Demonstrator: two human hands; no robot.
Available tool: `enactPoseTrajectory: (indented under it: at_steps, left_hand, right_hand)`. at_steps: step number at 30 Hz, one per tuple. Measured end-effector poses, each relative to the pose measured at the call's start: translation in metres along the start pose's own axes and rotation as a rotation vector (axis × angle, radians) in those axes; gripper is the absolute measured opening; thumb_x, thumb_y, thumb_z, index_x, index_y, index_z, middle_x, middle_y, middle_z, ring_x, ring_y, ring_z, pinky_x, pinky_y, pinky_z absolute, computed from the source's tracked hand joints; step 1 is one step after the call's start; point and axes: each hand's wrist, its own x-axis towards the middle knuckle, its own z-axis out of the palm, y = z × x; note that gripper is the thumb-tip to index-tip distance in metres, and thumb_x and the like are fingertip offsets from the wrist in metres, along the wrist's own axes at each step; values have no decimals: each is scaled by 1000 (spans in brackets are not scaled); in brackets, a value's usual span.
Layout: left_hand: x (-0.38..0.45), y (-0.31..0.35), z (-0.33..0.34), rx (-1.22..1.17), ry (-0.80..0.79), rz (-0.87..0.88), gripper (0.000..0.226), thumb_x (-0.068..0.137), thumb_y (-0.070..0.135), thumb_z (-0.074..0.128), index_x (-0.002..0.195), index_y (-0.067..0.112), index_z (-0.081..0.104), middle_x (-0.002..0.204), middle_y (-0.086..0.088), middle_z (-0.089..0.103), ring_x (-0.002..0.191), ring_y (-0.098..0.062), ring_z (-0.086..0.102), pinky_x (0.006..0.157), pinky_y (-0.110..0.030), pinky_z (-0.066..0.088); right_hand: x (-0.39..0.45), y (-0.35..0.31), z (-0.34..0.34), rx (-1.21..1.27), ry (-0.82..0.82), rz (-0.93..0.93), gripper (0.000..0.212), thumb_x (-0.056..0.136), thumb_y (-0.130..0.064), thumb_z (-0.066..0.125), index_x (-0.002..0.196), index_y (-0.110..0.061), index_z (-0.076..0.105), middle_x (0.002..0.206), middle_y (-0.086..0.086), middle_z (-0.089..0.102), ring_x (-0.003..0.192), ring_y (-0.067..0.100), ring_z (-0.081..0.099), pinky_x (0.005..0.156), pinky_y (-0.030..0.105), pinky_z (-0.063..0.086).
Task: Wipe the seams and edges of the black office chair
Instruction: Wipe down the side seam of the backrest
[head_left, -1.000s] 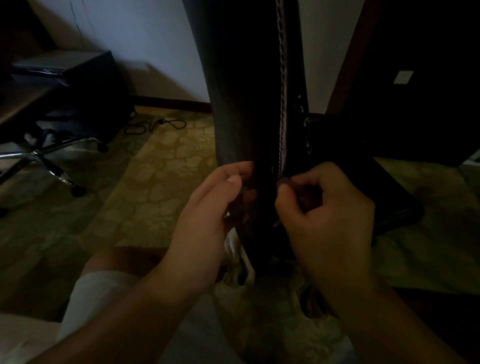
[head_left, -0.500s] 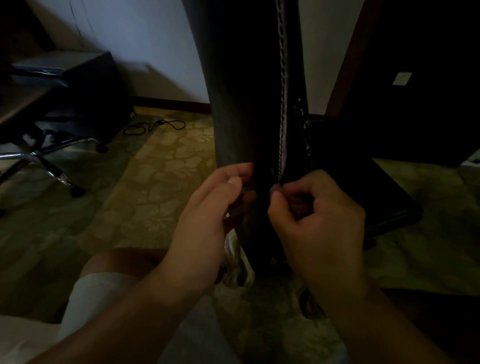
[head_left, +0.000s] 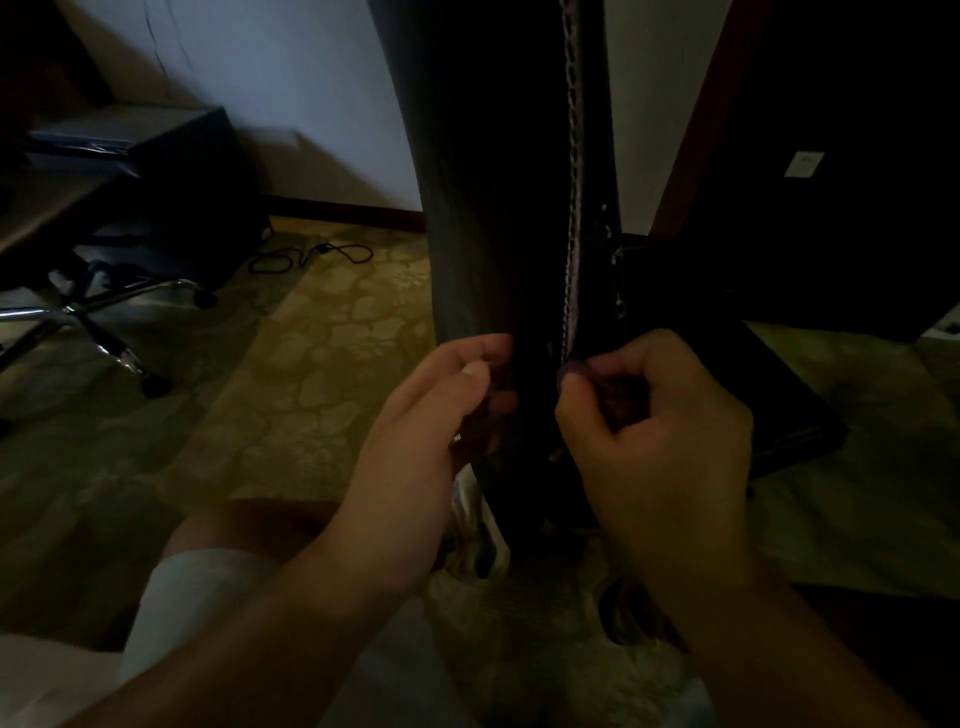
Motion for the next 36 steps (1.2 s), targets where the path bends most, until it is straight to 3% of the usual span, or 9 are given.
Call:
enactPoseTrajectory:
  at_steps: [2, 8, 13, 18, 21, 24, 28, 33, 36]
  left_hand:
    - [-1, -2, 0, 17, -1, -7, 39, 87, 37, 47, 117, 24, 70, 115, 1, 73, 108, -18, 69, 79, -29, 53]
    - [0, 2, 2, -32, 5, 41, 37, 86, 33, 46, 112, 20, 69, 103, 3, 75, 96, -13, 72, 71, -22, 55]
    - [1, 3, 2, -11, 11, 19, 42, 87, 31, 47, 120, 16, 67, 112, -3, 74, 106, -20, 70, 80, -28, 58]
    - [0, -1, 1, 25, 23, 0, 37, 86, 36, 48, 113, 26, 72, 113, 1, 74, 108, -18, 69, 81, -30, 51]
    - [-1, 1, 2, -27, 26, 15, 40, 86, 32, 49, 118, 18, 69, 109, -1, 75, 101, -16, 71, 74, -23, 55]
    - [0, 4, 5, -13, 13, 57, 36, 87, 29, 48, 115, 20, 69, 107, 2, 75, 98, -13, 71, 72, -20, 55]
    - [0, 6, 5, -26, 17, 55, 38, 87, 28, 48, 117, 16, 68, 106, -2, 75, 97, -17, 72, 74, -22, 55]
    - [0, 6, 5, -25, 19, 55, 35, 85, 29, 49, 110, 21, 71, 106, 1, 76, 97, -15, 72, 71, -20, 55]
    - [2, 12, 3, -55, 39, 69, 35, 85, 28, 49, 111, 19, 70, 102, 1, 76, 94, -16, 73, 70, -22, 56]
  right_hand:
    - [2, 1, -1, 14, 24, 5, 16, 84, -25, 72, 83, -29, 57, 69, -21, 57, 71, -12, 60, 57, 0, 40]
    - [1, 4, -1, 36, 12, 15, 12, 84, -26, 70, 85, -27, 58, 72, -18, 61, 72, -7, 62, 57, 3, 43]
    - [-4, -2, 4, 10, -41, -60, 11, 86, -25, 72, 87, -24, 61, 75, -17, 62, 74, -4, 63, 58, 2, 43]
    - [1, 0, 2, 22, 38, 1, 14, 85, -25, 72, 85, -27, 58, 71, -22, 57, 72, -12, 59, 56, 0, 40]
    - [-1, -1, 3, -23, 2, -70, 10, 86, -29, 69, 86, -25, 60, 73, -17, 59, 72, -4, 61, 58, 3, 43]
    - [5, 1, -1, 28, 41, 7, 13, 84, -27, 71, 84, -28, 58, 70, -19, 59, 72, -7, 61, 56, 2, 42]
    - [2, -4, 1, 0, -21, -66, 10, 86, -32, 66, 87, -24, 60, 73, -19, 60, 72, -5, 62, 58, 5, 45]
    - [5, 0, -1, 26, 43, -12, 14, 84, -28, 71, 85, -29, 57, 72, -19, 60, 71, -7, 61, 56, 2, 42]
    - [2, -4, 1, -31, -20, -112, 13, 87, -34, 64, 87, -22, 61, 75, -11, 62, 69, 2, 63, 57, 10, 48]
